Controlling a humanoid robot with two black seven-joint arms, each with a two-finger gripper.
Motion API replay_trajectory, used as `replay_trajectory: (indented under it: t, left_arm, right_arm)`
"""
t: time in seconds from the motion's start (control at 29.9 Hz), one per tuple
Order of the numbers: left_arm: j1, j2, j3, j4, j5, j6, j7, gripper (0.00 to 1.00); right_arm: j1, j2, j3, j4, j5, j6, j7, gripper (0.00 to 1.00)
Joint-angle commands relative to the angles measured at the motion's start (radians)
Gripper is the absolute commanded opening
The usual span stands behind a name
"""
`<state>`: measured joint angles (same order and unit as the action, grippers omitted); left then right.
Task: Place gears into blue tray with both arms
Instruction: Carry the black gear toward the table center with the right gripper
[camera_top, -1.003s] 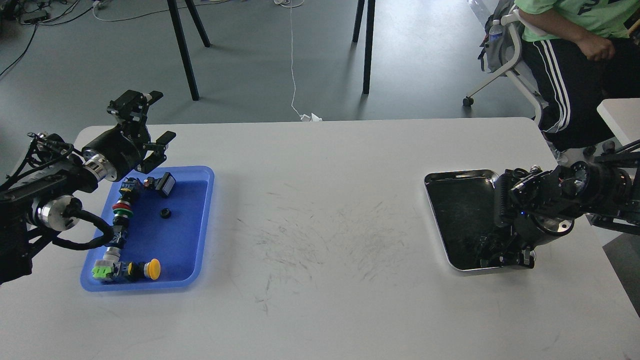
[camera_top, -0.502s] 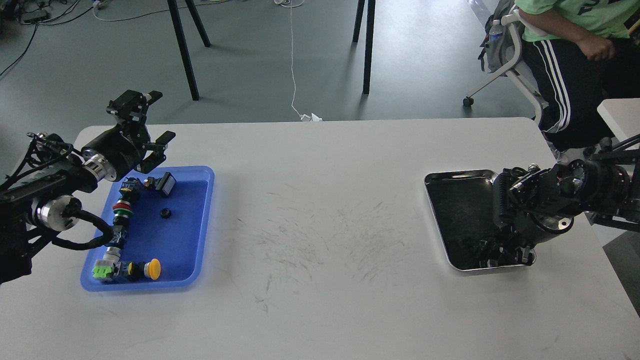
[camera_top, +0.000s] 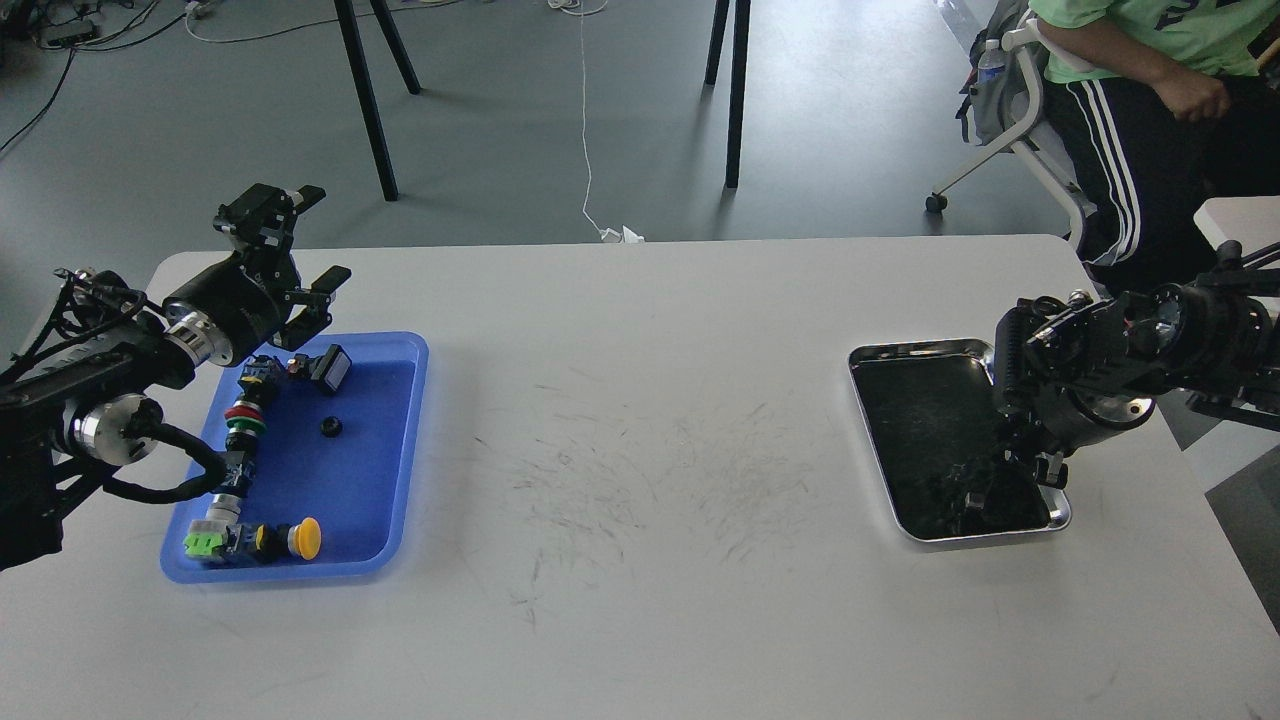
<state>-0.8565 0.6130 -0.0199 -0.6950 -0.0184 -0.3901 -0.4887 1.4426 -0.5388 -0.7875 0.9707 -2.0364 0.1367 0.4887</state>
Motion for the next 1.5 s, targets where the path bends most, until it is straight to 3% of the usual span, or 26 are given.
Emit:
replay_trajectory:
  t: [0.0, 0.3, 0.77, 1.0, 1.47]
  left_arm:
    - [0.001, 0.02, -0.002, -0.003, 0.0, -0.003, 0.0, 0.98]
    - [0.001, 0.062, -0.003, -0.015, -0.002, -0.006, 0.0, 0.98]
    - [0.001, 0.073, -0.006, -0.018, -0.012, -0.009, 0.0, 0.98]
    - [0.007, 0.074, -0.022, -0.02, -0.014, -0.009, 0.0, 0.98]
    - [0.036, 0.082, -0.055, -0.02, -0.012, -0.009, 0.0, 0.98]
  right_arm:
    - [-0.005, 0.029, 0.106, -0.075, 0.004, -0.002, 0.0, 0.01]
    - [-0.067, 0.223, 0.375, -0.297, 0.013, -0.009, 0.0, 0.01]
    - [-0.142, 0.428, 0.734, -0.261, 0.106, -0.043, 0.0, 0.01]
    - [-0.217, 0.539, 0.786, -0.228, 0.122, -0.103, 0.0, 0.01]
    - [-0.384, 0.539, 0.873, -0.237, 0.14, -0.117, 0.0, 0.01]
